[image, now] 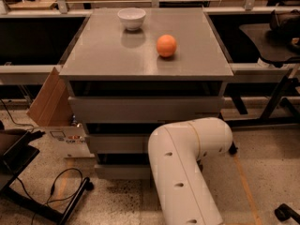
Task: Open bottom drawer
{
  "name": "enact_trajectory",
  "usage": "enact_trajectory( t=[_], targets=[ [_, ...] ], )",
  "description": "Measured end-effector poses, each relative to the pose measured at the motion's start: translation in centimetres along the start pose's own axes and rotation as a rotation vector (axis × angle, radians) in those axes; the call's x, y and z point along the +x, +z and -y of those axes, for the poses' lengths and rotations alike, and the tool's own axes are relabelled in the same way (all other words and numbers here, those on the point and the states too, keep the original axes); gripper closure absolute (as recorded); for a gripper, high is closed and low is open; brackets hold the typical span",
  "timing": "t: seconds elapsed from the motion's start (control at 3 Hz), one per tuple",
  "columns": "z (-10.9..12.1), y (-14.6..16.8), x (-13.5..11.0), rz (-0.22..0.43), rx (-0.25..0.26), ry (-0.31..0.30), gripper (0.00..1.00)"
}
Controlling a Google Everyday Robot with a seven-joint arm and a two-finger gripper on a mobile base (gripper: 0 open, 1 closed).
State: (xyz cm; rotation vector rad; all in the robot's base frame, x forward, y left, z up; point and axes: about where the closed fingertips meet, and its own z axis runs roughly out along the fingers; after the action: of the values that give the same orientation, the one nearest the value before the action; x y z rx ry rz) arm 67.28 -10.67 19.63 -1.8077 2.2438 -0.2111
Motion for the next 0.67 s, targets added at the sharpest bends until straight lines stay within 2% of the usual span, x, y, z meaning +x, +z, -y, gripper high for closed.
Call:
enact_trajectory(
  t=[0.33, 0.67],
  targets=[
    [-0.25, -0.57, 0.3, -0.005, -0.004, 0.005, 0.95],
    [-0.33, -0.68, 0.39, -0.006, -0.005, 0.007, 1.0]
  ],
)
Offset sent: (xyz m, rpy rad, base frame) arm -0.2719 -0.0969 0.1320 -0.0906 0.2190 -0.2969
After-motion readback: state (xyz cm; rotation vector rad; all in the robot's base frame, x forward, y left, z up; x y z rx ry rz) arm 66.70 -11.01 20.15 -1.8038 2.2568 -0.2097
